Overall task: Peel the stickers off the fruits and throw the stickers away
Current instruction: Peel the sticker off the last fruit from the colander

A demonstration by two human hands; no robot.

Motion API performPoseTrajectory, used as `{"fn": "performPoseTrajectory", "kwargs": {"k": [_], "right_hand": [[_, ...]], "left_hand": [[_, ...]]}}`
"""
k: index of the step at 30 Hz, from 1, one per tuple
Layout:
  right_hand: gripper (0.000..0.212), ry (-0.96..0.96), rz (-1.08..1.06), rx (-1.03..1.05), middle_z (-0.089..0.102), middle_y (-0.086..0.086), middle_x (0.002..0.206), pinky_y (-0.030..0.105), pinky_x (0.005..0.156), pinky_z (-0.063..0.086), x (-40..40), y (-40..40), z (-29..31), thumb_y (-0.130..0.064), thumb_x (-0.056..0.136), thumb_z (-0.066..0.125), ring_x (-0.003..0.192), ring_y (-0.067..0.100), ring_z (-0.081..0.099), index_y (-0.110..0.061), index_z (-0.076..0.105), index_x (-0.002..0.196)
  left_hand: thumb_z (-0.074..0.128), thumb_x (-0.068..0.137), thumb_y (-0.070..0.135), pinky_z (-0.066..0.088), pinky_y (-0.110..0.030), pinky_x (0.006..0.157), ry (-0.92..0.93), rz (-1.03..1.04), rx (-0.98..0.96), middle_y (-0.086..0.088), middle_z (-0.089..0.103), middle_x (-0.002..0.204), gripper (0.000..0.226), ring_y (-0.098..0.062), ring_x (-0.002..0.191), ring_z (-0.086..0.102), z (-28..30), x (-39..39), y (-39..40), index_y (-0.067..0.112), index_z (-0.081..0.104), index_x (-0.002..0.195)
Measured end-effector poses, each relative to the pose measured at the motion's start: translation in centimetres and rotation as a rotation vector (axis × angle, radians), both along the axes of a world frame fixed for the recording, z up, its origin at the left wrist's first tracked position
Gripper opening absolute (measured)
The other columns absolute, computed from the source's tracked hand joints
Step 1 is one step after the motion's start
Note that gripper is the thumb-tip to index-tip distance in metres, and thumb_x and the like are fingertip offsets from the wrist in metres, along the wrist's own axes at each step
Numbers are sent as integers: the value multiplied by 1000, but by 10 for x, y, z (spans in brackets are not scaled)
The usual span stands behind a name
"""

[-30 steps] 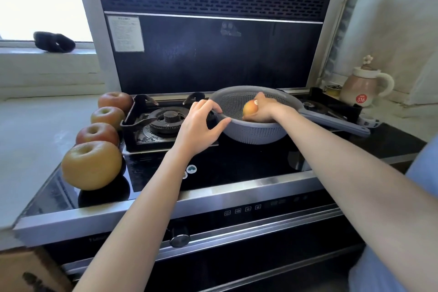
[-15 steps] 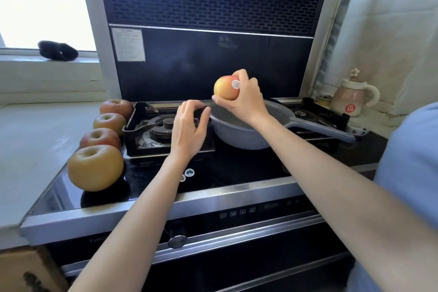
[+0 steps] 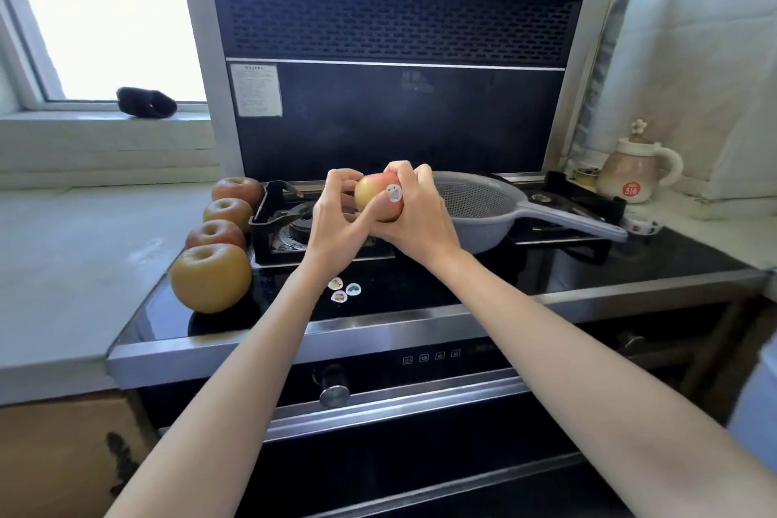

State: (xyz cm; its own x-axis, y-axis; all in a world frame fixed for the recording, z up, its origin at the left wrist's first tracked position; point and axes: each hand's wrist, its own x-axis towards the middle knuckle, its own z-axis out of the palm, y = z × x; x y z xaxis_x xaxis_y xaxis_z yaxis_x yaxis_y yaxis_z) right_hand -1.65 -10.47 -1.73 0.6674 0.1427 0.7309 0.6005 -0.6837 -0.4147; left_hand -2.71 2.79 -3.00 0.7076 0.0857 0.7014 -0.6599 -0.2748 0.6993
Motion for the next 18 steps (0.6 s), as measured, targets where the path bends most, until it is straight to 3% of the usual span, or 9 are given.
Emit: {"fn": "performPoseTrajectory", "kwargs": {"k": [7,13,16,18], "right_hand": [[75,74,-61,-29,48,2,110,33,68,51,-16,-9,-38,-61,61,76,88,25,62,-26,48,123],[74,268,139,168,49,-3,117,32,89,51,-13,-22,-62,-56,62,82,98,12,58,-33,51,126],[71,407,258,262,61,-7,114,27,83,54,-11,-27,-62,-54,65,81,93,10,63,-39,52,128],[65,535,386,379,65,1,110,25,69,55,-11,-31,-61,-41,72,82,77,14,68,-35,54,130]], "left_hand": [[66,74,54,52,-16,68,91,-82,81,4,63,99,47,-5,84,62,-28,-12,3,22,56,107],[68,82,43,49,-16,77,120,-121,173,10,65,105,28,-5,93,62,-43,-8,4,30,62,106],[67,82,43,54,-25,73,176,-123,113,8,67,102,28,-10,91,65,-46,-5,7,29,64,106],[66,81,45,58,-37,72,227,-126,88,5,68,99,30,-18,87,67,-48,-4,9,30,65,106]]}}
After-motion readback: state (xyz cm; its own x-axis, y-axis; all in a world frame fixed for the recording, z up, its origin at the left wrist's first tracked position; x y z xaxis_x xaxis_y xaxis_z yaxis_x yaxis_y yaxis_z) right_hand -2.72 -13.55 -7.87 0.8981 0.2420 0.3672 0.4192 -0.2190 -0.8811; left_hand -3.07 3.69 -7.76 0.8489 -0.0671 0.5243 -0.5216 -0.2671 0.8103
